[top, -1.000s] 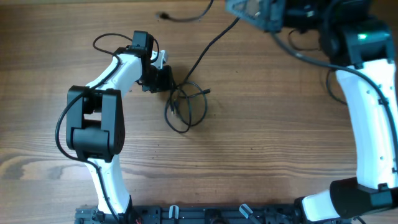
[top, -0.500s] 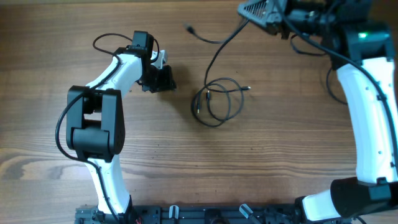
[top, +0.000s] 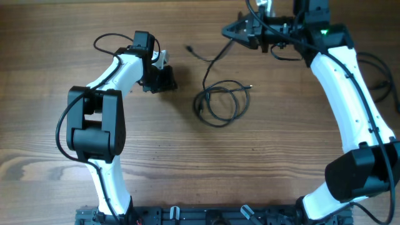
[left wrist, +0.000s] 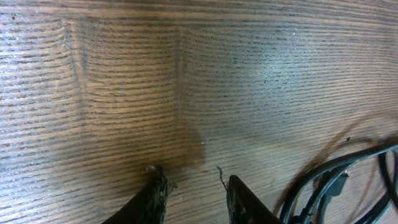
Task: Untangle cables
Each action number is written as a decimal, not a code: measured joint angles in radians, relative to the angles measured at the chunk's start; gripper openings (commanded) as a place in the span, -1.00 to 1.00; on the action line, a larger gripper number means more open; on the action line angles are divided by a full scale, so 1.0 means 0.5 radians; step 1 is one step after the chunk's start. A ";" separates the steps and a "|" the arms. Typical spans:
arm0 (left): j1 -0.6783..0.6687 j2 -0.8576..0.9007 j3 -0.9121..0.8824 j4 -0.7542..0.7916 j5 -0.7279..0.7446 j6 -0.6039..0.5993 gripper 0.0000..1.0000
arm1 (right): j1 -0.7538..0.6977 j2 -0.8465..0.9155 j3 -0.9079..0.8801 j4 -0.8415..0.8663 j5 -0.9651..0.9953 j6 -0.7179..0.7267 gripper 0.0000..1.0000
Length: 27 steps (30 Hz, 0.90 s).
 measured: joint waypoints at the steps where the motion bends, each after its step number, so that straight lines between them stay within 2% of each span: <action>1: 0.000 0.000 0.000 0.000 0.001 0.001 -0.32 | 0.007 0.000 0.000 0.092 -0.087 0.024 -0.91; 5: 0.000 -0.001 0.000 -0.001 0.000 0.001 -0.32 | 0.012 0.000 -0.017 0.703 -0.430 0.284 -0.91; 6: 0.000 -0.001 0.000 -0.002 -0.002 0.001 -0.32 | 0.011 0.000 -0.023 0.944 -0.510 0.395 -0.91; 10: 0.000 -0.002 0.000 -0.002 -0.006 0.001 -0.32 | 0.005 0.005 -0.029 2.051 -0.719 1.022 -0.91; 14: -0.001 -0.002 0.000 -0.002 -0.008 0.000 -0.32 | -0.056 0.005 -0.017 3.234 -0.764 1.836 -0.91; 16: -0.001 -0.002 0.000 -0.002 -0.010 0.001 -0.32 | -0.118 -0.004 -0.014 3.456 -0.757 2.126 -0.91; 18: -0.001 -0.002 0.000 -0.002 -0.012 0.000 -0.32 | -0.200 -0.006 -0.014 3.461 -0.758 2.338 -0.91; 22: -0.001 -0.002 0.000 -0.002 -0.014 0.000 -0.32 | -0.275 -0.004 -0.014 3.256 -0.793 2.452 -0.91; 25: -0.001 -0.002 0.000 -0.001 -0.014 0.000 -0.33 | -0.260 -0.004 -0.014 2.805 -0.838 2.303 -0.91; 27: -0.001 -0.003 0.000 -0.002 -0.014 0.000 -0.33 | -0.240 -0.004 -0.010 2.299 -0.842 2.069 -0.91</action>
